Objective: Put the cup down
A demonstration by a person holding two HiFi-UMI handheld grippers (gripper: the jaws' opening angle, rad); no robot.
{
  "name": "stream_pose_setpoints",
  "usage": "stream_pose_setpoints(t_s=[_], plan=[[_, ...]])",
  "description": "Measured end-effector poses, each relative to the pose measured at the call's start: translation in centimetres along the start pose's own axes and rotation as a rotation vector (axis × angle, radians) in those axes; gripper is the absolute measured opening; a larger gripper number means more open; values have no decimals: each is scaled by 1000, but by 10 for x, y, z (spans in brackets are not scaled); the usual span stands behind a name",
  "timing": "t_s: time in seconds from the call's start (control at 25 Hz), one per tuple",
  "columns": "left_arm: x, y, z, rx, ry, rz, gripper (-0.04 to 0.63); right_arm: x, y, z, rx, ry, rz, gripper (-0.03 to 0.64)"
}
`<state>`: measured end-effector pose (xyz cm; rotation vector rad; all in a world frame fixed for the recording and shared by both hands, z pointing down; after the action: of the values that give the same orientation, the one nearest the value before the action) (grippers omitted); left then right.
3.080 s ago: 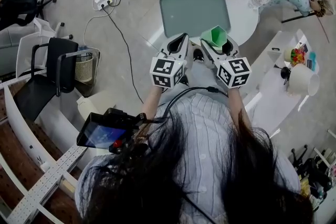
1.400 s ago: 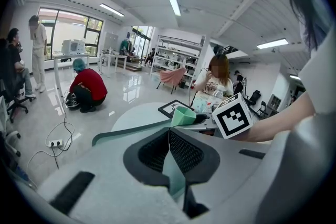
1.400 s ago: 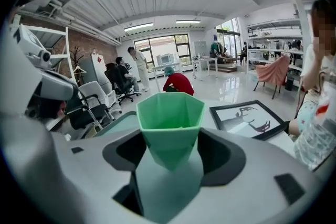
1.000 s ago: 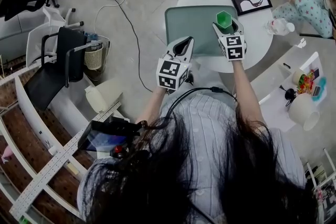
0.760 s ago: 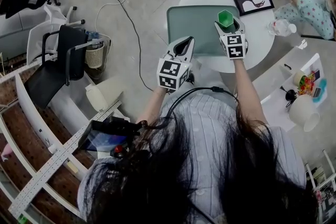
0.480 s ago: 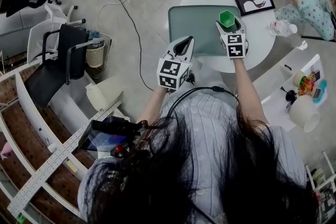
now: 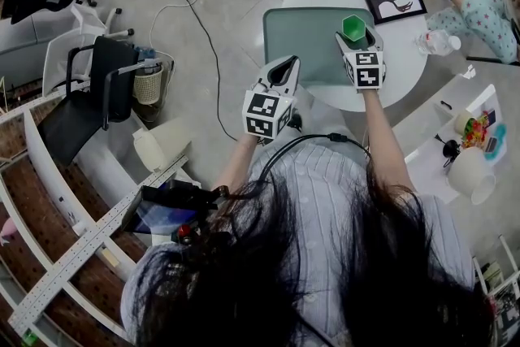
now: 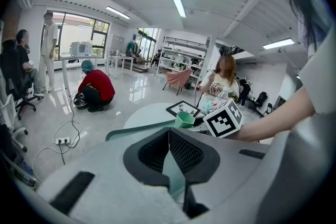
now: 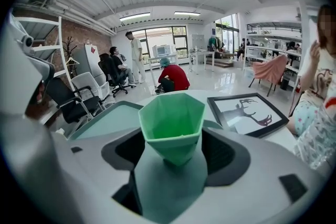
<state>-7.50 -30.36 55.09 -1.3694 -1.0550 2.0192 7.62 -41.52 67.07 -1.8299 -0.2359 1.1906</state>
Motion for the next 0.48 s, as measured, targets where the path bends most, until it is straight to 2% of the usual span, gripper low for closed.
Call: stream_pose_setpoints(t_s=[0.48], plan=[[18, -4, 0, -9, -4, -25, 15, 40, 0, 2, -77, -64, -68, 318]])
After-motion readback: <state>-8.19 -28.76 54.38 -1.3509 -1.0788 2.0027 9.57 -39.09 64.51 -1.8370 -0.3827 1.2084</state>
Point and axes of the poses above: the fingertips, and each gripper's own axes: x backward along the fingers, z to its left, y out of its top, the point moved 3 cm from there along x, backward along the fingers, and after that the axes turned 2 degrees about y, right-handed, at the moved point
